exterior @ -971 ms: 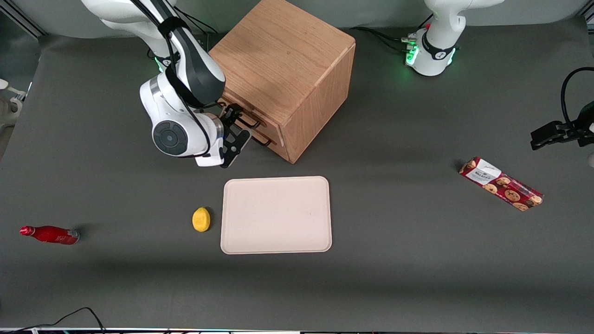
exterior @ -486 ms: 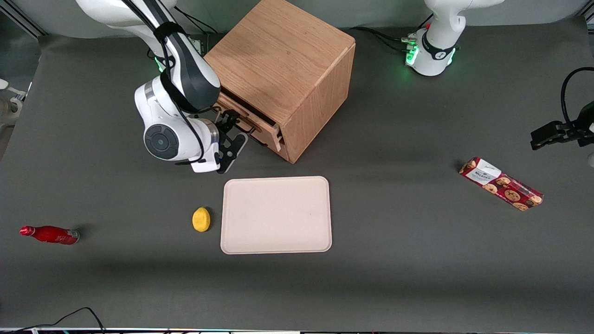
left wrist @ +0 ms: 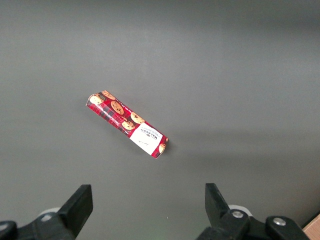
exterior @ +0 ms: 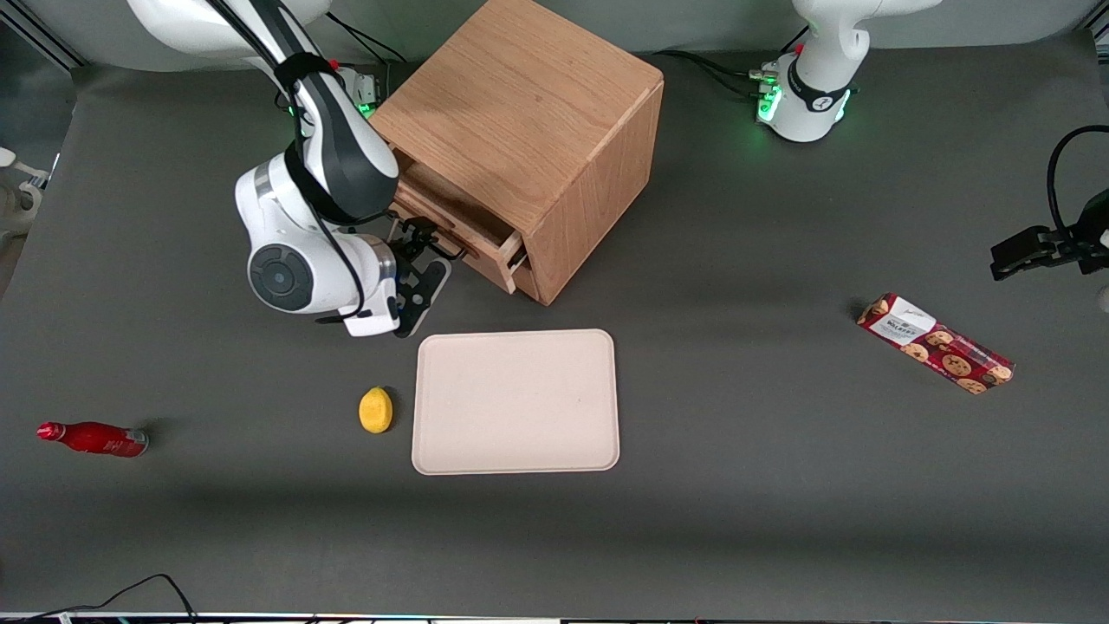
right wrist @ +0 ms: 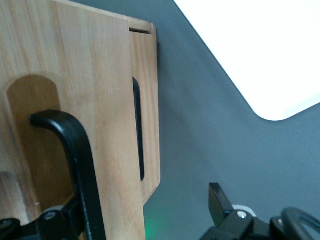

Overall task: Open upper drawer
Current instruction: 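Pull the handle outward with the right gripper, sliding the drawer open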

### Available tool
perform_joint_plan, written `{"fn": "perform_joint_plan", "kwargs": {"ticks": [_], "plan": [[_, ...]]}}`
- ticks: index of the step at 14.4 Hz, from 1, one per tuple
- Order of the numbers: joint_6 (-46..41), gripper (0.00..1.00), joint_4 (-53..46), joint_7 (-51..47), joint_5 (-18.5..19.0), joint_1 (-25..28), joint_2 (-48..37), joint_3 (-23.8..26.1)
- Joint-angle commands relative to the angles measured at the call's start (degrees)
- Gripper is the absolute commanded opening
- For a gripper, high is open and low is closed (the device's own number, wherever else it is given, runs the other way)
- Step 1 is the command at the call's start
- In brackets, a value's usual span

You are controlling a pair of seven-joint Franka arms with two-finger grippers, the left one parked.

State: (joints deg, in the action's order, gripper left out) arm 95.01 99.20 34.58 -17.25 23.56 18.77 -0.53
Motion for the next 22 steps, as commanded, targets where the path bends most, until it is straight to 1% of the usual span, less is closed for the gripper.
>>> {"fn": "perform_joint_plan", "kwargs": {"ticks": [1,4,6,7,13,15,17,22], "plan": [[-0.09,1.0,-3.13,2.07,0.81,-2.11,2.32,0.36],[-0.09,1.0,-4.63,2.07,1.07,-2.81,2.41,0.27],[-0.09,1.0,-5.77,2.16,3.44,-3.25,3.11,0.18],[-0.09,1.0,-6.47,2.42,3.88,-4.12,3.63,0.27],[0.0,1.0,-7.62,3.31,4.24,-4.84,4.69,0.01],[0.0,1.0,-9.11,4.79,4.94,-4.92,5.39,-0.17],[0.0,1.0,-10.17,6.2,4.94,-5.97,6.18,-0.26],[0.0,1.0,-11.58,6.21,5.03,-7.65,6.62,-0.26]]}}
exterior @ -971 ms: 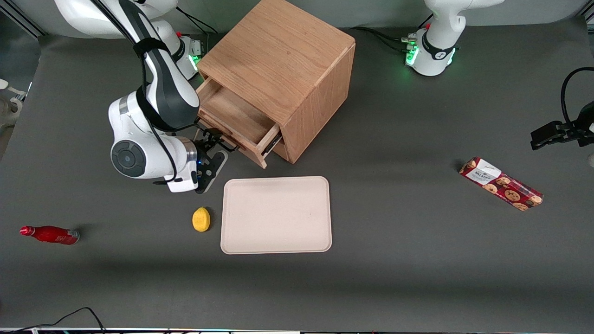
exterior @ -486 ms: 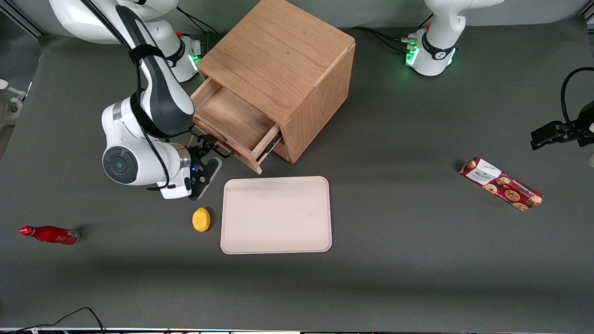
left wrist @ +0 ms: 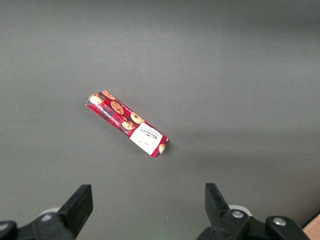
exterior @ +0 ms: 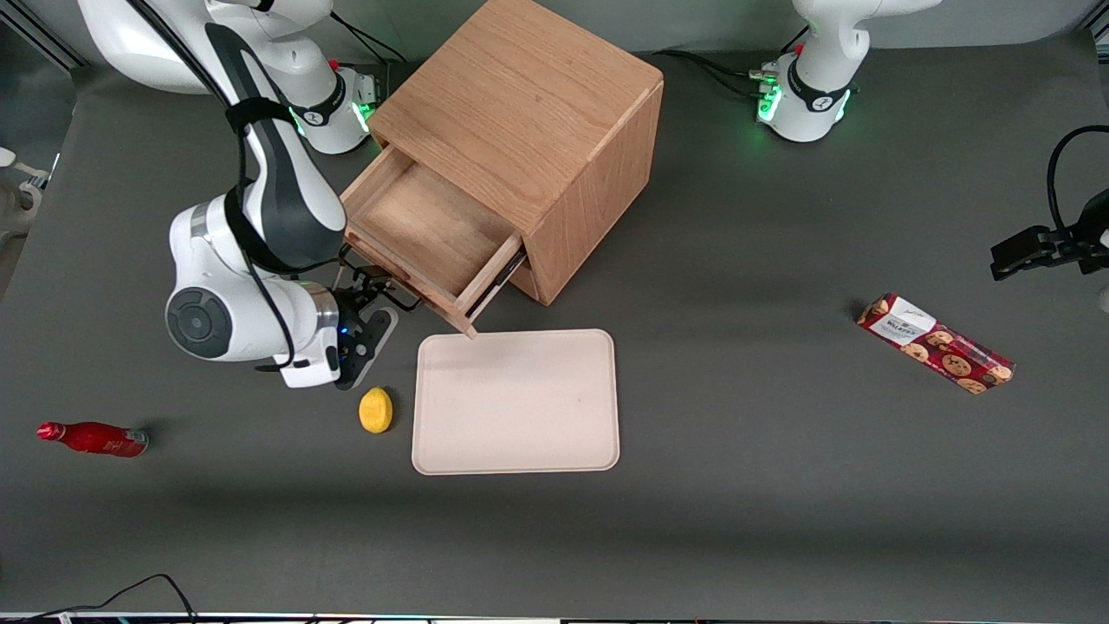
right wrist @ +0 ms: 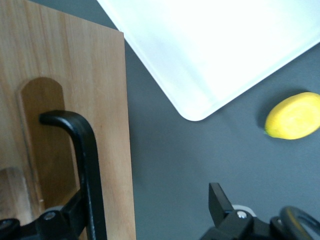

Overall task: Open upper drawer
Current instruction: 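Pull the handle outward with the right gripper, sliding the drawer open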

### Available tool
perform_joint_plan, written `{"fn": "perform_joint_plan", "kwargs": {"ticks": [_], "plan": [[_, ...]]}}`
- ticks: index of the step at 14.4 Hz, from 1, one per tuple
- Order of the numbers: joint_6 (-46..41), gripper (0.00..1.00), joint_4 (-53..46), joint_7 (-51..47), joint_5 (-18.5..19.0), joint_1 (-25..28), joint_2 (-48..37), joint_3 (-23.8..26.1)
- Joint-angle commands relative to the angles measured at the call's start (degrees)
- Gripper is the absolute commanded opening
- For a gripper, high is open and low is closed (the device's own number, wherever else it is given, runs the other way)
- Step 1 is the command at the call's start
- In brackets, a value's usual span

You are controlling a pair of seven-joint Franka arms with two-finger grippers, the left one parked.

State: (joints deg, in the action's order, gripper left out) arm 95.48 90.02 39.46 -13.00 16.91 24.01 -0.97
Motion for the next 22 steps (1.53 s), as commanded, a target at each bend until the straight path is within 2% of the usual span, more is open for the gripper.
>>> {"fn": "perform_joint_plan", "kwargs": {"ticks": [1,22], "plan": [[-0.47,1.0,-2.57,1.32,0.87,-1.35,1.65,0.17],[-0.47,1.0,-7.76,7.48,2.45,-6.97,5.69,0.17]]}}
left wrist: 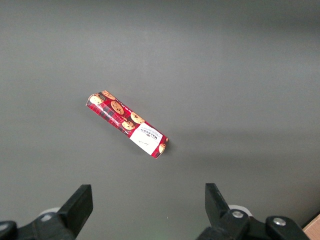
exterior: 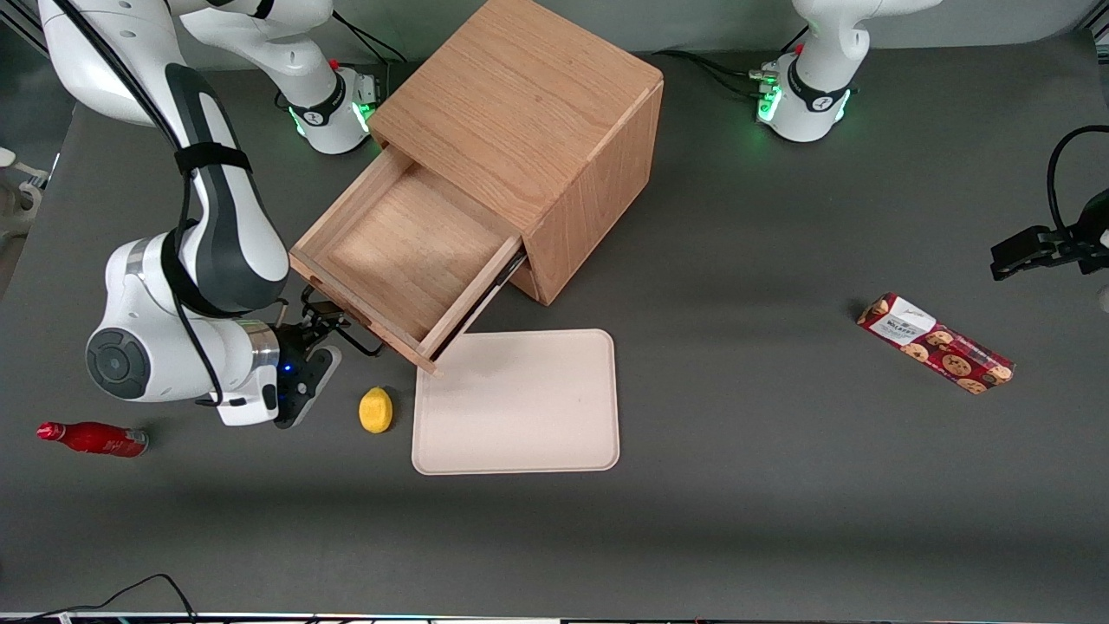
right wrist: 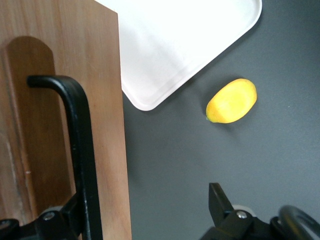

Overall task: Open upper drawer
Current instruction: 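Pull the handle outward with the right gripper, sliding the drawer open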

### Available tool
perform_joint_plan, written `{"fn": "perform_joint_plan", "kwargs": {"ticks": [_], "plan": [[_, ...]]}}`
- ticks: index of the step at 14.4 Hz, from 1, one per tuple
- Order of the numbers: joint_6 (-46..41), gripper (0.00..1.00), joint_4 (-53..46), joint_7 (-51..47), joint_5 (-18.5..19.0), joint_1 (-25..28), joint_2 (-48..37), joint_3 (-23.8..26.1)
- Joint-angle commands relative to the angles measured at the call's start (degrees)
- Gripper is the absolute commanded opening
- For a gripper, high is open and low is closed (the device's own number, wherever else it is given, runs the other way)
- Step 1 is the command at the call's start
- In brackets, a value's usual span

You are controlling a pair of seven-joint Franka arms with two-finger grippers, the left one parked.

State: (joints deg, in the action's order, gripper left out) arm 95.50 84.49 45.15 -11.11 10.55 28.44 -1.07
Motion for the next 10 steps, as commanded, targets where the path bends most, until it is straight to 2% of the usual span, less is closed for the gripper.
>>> {"fn": "perform_joint_plan", "kwargs": {"ticks": [1,4,7,10], "plan": [[-0.4,1.0,-2.23,1.79,0.56,-0.79,1.27,0.28],[-0.49,1.0,-2.58,1.7,0.56,-0.79,1.18,0.28],[-3.98,1.0,-7.4,0.21,0.3,-0.71,0.57,0.55],[-9.35,1.0,-9.69,-7.94,0.47,-0.62,-1.36,0.63]]}}
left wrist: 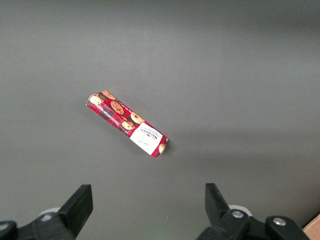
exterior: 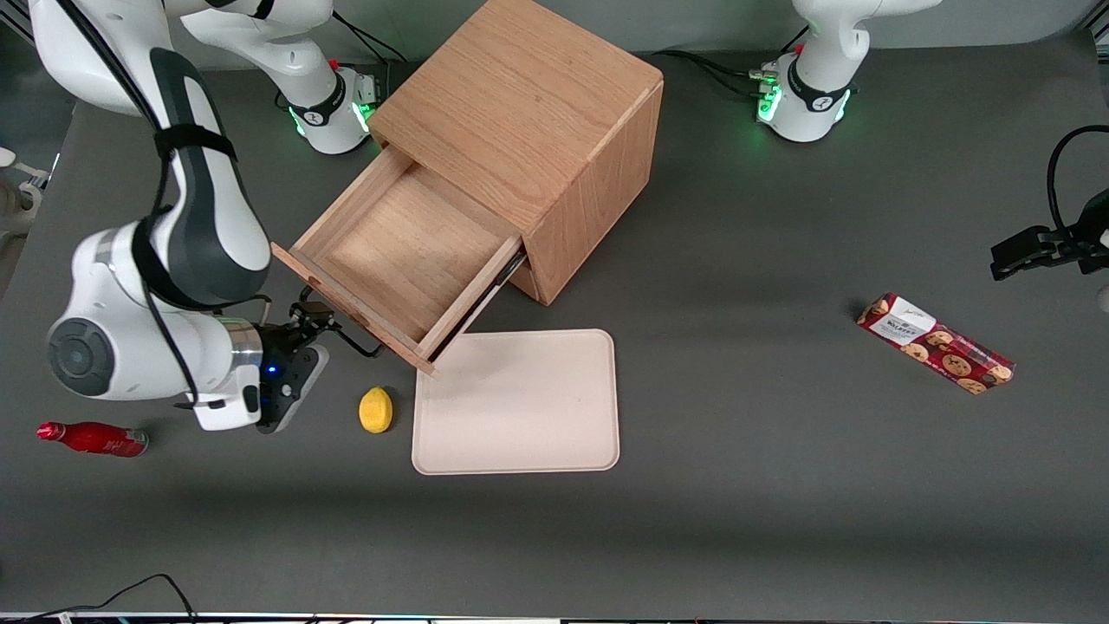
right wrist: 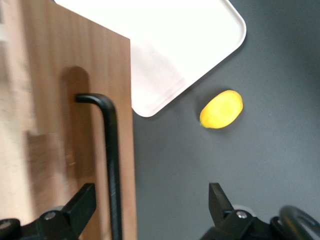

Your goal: Open upper drawer

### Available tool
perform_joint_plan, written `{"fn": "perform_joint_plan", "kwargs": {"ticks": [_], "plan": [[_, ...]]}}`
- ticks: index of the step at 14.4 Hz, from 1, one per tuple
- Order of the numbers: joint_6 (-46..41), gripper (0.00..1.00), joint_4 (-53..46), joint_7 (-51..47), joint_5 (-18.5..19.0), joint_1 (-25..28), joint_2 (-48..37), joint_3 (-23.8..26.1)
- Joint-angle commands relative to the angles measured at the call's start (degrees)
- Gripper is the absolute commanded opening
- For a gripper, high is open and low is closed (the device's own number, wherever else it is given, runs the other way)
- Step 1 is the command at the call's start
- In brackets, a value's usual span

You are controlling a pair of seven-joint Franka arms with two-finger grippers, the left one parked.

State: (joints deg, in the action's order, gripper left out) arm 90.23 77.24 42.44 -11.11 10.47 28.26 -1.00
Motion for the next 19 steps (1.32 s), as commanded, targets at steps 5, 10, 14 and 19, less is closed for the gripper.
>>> {"fn": "perform_joint_plan", "kwargs": {"ticks": [5,10,14,19], "plan": [[-7.88,1.0,1.75,-25.61,5.11,0.07,-12.5,0.29],[-6.3,1.0,11.06,-38.31,8.82,-0.45,-23.58,0.21],[-2.17,1.0,23.62,-44.62,10.5,-2.12,-33.77,0.12],[-3.39,1.0,20.15,-44.29,15.51,-3.18,-33.53,-2.6]]}}
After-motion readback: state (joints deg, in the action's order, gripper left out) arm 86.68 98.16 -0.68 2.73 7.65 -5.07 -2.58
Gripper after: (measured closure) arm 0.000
